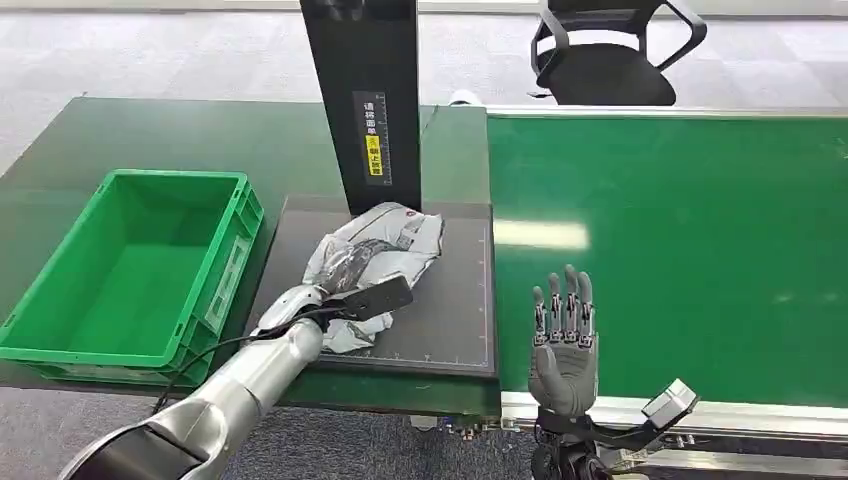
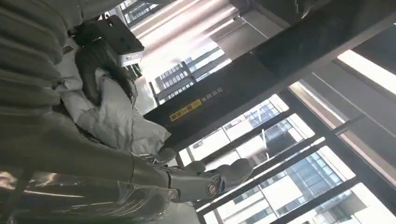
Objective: Moved the parcel from conveyor to table for the left to box.
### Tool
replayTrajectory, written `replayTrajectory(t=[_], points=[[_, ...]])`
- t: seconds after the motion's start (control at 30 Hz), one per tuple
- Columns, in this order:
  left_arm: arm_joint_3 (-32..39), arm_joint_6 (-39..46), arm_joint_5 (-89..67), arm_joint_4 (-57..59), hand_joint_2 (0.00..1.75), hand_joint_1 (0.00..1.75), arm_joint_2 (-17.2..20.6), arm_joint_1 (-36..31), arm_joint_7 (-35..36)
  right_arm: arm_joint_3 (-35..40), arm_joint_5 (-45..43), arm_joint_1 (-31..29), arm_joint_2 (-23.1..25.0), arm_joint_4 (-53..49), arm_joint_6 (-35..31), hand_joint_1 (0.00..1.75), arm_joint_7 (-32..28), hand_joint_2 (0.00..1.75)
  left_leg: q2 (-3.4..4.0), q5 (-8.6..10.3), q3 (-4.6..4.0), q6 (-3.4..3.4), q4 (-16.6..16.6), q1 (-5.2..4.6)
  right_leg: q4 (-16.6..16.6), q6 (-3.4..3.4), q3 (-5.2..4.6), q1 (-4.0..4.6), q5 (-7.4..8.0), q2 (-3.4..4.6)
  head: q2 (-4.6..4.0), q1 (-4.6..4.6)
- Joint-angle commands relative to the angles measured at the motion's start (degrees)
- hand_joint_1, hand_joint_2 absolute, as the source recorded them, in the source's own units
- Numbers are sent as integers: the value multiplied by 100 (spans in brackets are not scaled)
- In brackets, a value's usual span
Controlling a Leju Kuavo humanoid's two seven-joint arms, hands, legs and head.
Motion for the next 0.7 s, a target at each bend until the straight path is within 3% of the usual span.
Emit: replayTrajectory(t=[0.03,0.17,0.2,0.33,0.57,0.7], points=[[621,570,114,-52,175,175,-119,340,-407,-85,-22,-112,-78,106,-74,0,65,175,5,0,8,2,-6,-2,-6,0,8,-1,1,-1,0,0],[1255,1262,715,-645,175,175,-234,597,-1292,-80,-52,-129,-48,109,-152,0,136,175,9,0,5,2,-7,0,-9,-1,5,2,2,-1,0,0],[1563,1465,1161,-1088,175,175,-294,767,-1826,-78,-72,-129,-35,124,-213,0,159,175,3,0,4,2,-5,-1,-6,-1,4,0,0,-4,0,0],[1835,1509,1887,-1993,175,175,-272,1036,-2385,-58,-101,-150,-57,193,-266,0,157,175,5,-4,-8,2,1,4,-7,-2,-8,6,-2,-8,0,-2],[1939,1493,3091,-3555,175,175,128,1453,-2637,-68,-150,-129,-92,216,-340,0,128,175,16,-4,-30,0,2,4,-3,-2,-35,5,1,10,0,0],[2434,1424,3935,-4465,175,175,339,1577,-2699,-103,-186,-153,-84,218,-373,0,116,175,34,-9,-28,-1,4,7,-3,-4,-35,10,2,22,0,0]])
